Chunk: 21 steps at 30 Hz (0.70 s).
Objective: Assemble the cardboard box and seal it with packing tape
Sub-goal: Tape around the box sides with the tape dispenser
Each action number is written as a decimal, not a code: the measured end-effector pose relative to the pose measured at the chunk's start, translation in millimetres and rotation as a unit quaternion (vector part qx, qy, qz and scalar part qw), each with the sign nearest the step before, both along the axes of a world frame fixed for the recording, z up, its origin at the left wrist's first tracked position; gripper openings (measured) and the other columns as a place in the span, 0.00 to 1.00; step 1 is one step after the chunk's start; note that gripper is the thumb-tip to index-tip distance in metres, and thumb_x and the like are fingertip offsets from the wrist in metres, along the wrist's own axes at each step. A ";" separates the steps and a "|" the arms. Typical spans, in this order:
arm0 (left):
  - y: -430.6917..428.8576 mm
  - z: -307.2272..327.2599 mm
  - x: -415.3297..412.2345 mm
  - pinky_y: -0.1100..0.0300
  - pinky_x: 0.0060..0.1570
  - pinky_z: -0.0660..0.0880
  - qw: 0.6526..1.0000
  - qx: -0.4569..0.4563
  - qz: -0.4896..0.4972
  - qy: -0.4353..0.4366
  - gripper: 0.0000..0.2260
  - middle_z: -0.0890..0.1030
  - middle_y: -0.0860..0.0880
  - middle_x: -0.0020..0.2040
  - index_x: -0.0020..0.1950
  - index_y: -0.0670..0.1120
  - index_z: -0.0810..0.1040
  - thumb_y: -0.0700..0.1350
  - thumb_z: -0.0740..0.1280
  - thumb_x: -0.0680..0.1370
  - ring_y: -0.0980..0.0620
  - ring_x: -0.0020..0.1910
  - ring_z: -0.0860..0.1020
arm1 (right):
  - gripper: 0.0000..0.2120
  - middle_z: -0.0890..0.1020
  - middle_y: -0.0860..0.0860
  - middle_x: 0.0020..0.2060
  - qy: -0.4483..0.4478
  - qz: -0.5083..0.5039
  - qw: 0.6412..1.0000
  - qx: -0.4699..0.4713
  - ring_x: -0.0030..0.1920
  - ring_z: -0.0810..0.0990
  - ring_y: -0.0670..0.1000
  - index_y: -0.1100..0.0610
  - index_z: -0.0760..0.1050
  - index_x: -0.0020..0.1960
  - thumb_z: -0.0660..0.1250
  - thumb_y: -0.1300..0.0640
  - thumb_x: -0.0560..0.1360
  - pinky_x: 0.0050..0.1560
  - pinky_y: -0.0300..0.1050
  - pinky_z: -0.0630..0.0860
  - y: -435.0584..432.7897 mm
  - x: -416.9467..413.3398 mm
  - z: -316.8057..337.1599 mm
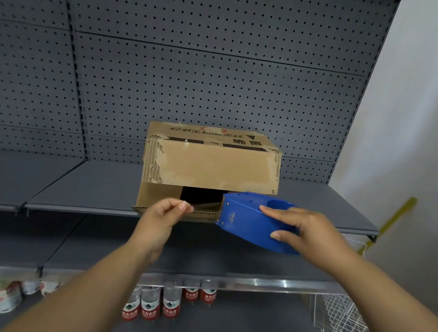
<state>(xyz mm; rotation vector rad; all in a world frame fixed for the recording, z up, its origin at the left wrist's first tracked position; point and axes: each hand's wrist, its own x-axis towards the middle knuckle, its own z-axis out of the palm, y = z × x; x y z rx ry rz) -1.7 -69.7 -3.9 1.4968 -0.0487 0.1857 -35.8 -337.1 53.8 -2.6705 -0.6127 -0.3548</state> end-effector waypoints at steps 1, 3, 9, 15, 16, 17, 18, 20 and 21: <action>0.1 0.2 5.0 0.56 0.61 0.70 1.000 0.007 0.000 -0.003 0.06 0.82 0.47 0.45 0.44 0.45 0.78 0.40 0.62 0.78 0.50 0.52 0.79 | 0.25 0.74 0.43 0.45 -0.007 0.001 1.000 0.002 0.48 0.72 0.44 0.44 0.67 0.69 0.67 0.56 0.74 0.49 0.35 0.65 0.8 4.9 1.6; 1.4 -0.2 15.5 0.57 0.59 0.70 1.000 0.024 -0.002 -0.015 0.07 0.83 0.48 0.45 0.43 0.46 0.79 0.41 0.62 0.78 0.52 0.50 0.79 | 0.25 0.76 0.45 0.44 -0.018 0.006 1.000 0.010 0.47 0.74 0.46 0.45 0.67 0.69 0.68 0.56 0.74 0.50 0.38 0.68 2.1 13.8 4.5; 4.3 3.3 33.3 0.64 0.52 0.71 0.999 0.039 -0.011 -0.033 0.07 0.83 0.50 0.45 0.42 0.46 0.79 0.41 0.63 0.78 0.55 0.48 0.79 | 0.24 0.76 0.45 0.45 -0.037 0.001 0.999 0.020 0.51 0.77 0.51 0.44 0.68 0.68 0.68 0.57 0.74 0.54 0.43 0.71 10.8 33.4 13.7; 11.3 4.1 47.6 0.64 0.51 0.70 0.996 0.077 0.001 -0.034 0.07 0.83 0.51 0.46 0.43 0.47 0.80 0.42 0.64 0.77 0.55 0.50 0.79 | 0.24 0.79 0.49 0.56 -0.031 -0.015 0.999 0.033 0.58 0.75 0.51 0.43 0.67 0.69 0.66 0.56 0.75 0.56 0.41 0.69 23.7 52.3 17.9; 12.4 4.2 49.5 0.63 0.53 0.70 0.995 0.096 -0.001 -0.039 0.07 0.83 0.51 0.46 0.43 0.47 0.80 0.42 0.64 0.78 0.54 0.50 0.79 | 0.24 0.79 0.49 0.58 -0.028 -0.019 0.999 0.030 0.60 0.74 0.51 0.42 0.67 0.69 0.66 0.55 0.75 0.58 0.42 0.70 25.5 55.4 17.8; 13.7 4.3 51.2 0.62 0.54 0.71 0.993 0.113 -0.003 -0.044 0.07 0.83 0.50 0.47 0.44 0.47 0.81 0.42 0.64 0.78 0.54 0.51 0.79 | 0.24 0.79 0.49 0.59 -0.025 -0.023 0.999 0.028 0.60 0.74 0.51 0.42 0.67 0.69 0.66 0.55 0.75 0.58 0.42 0.69 26.8 58.2 17.4; 14.6 5.1 51.6 0.62 0.55 0.71 0.991 0.126 -0.006 -0.048 0.07 0.83 0.51 0.47 0.45 0.46 0.81 0.43 0.63 0.78 0.54 0.51 0.79 | 0.24 0.78 0.49 0.59 -0.022 -0.027 0.999 0.026 0.61 0.73 0.51 0.43 0.67 0.69 0.66 0.56 0.75 0.58 0.42 0.69 28.1 60.7 16.9; 16.0 7.6 51.5 0.66 0.52 0.71 0.988 0.144 -0.001 -0.053 0.07 0.83 0.52 0.48 0.49 0.45 0.81 0.44 0.63 0.78 0.57 0.51 0.78 | 0.24 0.78 0.49 0.60 -0.015 -0.031 0.999 0.024 0.62 0.73 0.51 0.43 0.66 0.69 0.66 0.56 0.75 0.58 0.41 0.68 30.3 64.7 15.8; 16.8 8.9 51.5 0.68 0.50 0.70 0.986 0.153 0.007 -0.059 0.07 0.82 0.53 0.48 0.50 0.46 0.80 0.44 0.63 0.78 0.59 0.50 0.78 | 0.24 0.78 0.49 0.60 -0.012 -0.033 0.999 0.023 0.62 0.73 0.50 0.43 0.66 0.69 0.66 0.56 0.75 0.58 0.41 0.68 31.2 66.5 15.4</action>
